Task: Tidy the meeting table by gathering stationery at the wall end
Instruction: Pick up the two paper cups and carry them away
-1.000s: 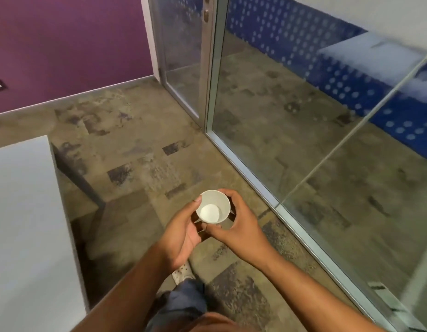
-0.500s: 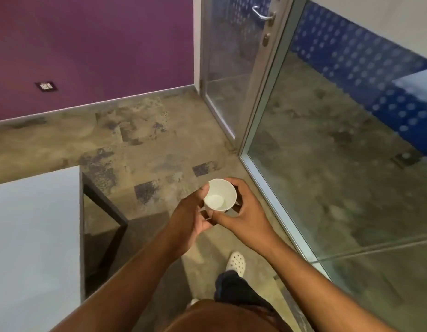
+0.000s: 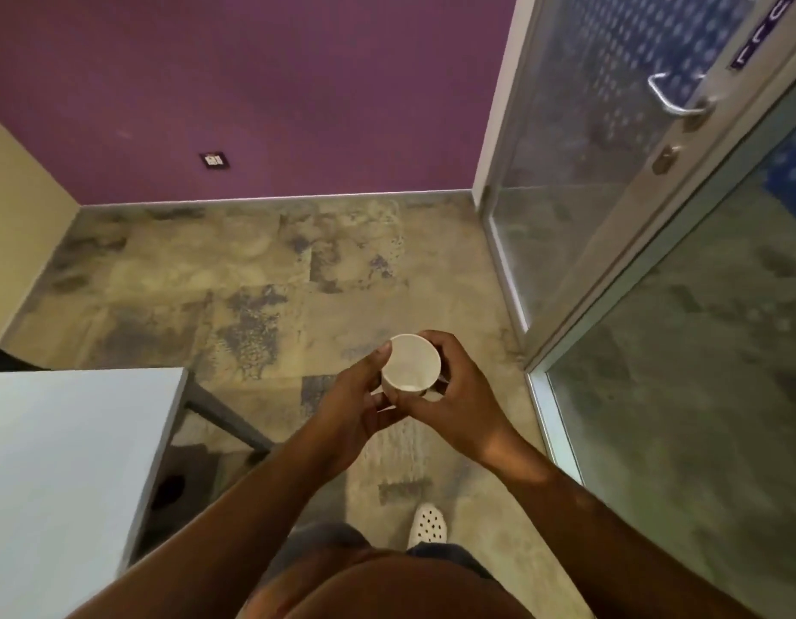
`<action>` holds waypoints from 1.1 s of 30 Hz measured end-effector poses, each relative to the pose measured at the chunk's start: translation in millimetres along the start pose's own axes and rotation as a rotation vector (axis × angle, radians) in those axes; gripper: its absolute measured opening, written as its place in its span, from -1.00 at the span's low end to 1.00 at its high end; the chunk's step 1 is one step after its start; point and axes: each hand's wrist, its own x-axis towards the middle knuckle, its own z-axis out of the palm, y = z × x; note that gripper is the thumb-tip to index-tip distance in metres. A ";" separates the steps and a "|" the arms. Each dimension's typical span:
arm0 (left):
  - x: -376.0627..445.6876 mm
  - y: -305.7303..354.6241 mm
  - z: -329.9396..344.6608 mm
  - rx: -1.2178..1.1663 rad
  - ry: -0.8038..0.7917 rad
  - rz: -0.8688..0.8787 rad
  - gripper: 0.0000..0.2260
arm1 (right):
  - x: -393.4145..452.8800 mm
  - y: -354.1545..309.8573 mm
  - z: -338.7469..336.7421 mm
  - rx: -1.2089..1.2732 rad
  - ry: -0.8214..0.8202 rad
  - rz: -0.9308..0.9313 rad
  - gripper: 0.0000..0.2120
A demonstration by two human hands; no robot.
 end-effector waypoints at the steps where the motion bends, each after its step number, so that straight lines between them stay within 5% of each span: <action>1: 10.2 9.9 1.5 -0.008 0.019 0.010 -0.60 | 18.4 -1.6 -2.8 -0.001 -0.031 0.010 -0.34; 12: 151.5 96.4 -49.3 -0.306 0.265 0.080 -0.65 | 226.0 -16.0 30.3 -0.063 -0.260 -0.016 -0.40; 26: 316.1 265.3 -172.9 -0.323 0.294 0.177 -0.56 | 489.8 -87.9 114.7 -0.085 -0.394 -0.081 -0.40; 29: 332.6 284.1 -199.9 -0.374 0.351 0.192 -0.48 | 529.5 -93.8 142.9 -0.078 -0.480 -0.078 -0.39; 33: 353.0 302.0 -242.5 -0.449 0.467 0.217 -0.61 | 588.1 -99.5 189.6 -0.075 -0.640 -0.090 -0.38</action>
